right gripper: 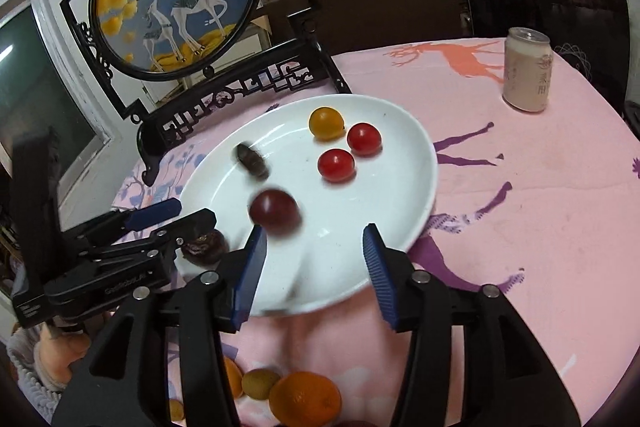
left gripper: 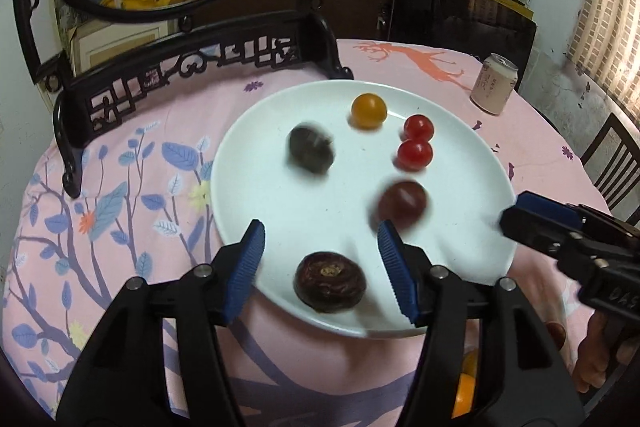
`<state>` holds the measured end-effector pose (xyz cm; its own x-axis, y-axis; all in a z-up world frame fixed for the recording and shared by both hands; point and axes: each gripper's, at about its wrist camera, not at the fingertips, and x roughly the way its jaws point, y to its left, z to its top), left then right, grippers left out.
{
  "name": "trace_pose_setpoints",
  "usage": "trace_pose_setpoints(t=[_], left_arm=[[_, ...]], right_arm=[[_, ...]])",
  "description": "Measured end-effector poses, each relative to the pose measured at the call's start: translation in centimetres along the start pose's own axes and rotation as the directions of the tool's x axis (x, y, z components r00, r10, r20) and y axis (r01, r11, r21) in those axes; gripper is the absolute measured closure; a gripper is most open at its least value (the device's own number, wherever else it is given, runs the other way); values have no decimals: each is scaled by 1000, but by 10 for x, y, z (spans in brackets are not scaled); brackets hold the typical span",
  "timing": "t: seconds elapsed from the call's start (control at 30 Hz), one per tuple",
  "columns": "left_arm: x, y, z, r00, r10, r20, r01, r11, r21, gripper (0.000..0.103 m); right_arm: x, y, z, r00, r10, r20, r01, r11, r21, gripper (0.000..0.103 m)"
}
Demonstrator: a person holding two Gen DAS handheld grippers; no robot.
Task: Organize fruits
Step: 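Carry both fruits over the plate and open both grippers to release them, then grasp the small brown kiwi-like fruit with the left gripper while the right gripper grasps a red plum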
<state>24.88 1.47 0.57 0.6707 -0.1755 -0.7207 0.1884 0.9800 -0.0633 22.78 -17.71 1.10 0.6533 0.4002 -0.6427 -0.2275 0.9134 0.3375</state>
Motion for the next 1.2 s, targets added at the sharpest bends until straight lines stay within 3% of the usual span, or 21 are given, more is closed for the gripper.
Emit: trace_pose_setpoints(t=[0.07, 0.27, 0.3, 0.37, 0.63, 0.73, 0.8, 0.97, 1.13, 1.2], left_arm=[[-1, 3, -3, 1000, 4, 3, -4, 1000, -4, 43], [-25, -1, -22, 1000, -15, 20, 14, 1000, 7, 42], [-34, -5, -29, 999, -20, 25, 19, 1000, 23, 40], [-48, -10, -42, 999, -18, 43, 15, 998, 53, 27], [-96, -28, -108, 997, -53, 56, 44, 989, 143, 27], [-97, -36, -130, 998, -65, 21, 61, 984, 168, 27], [-95, -42, -136, 998, -63, 0, 62, 980, 192, 27], [-81, -56, -144, 999, -12, -39, 21, 967, 253, 27], [-77, -49, -142, 999, -13, -51, 24, 976, 215, 28], [-74, -44, -141, 998, -12, -58, 23, 982, 188, 33]], right_arm=[[-5, -1, -3, 1000, -5, 2, 5, 1000, 6, 44], [-26, 1, -15, 1000, -10, 24, 10, 1000, -6, 44], [-31, 1, -19, 999, -13, 30, 13, 1000, -9, 44], [-39, -1, -25, 999, -14, 37, 15, 1000, -8, 43], [-71, -15, -51, 998, -25, 66, 23, 999, 29, 38], [-81, -20, -59, 997, -29, 78, 25, 998, 50, 36], [-85, -23, -64, 996, -36, 84, 30, 997, 69, 26], [-95, -29, -77, 995, -53, 89, 44, 994, 96, 24], [-94, -29, -86, 995, -74, 62, 68, 993, 94, 24], [-91, -25, -89, 995, -88, 44, 84, 994, 70, 24]])
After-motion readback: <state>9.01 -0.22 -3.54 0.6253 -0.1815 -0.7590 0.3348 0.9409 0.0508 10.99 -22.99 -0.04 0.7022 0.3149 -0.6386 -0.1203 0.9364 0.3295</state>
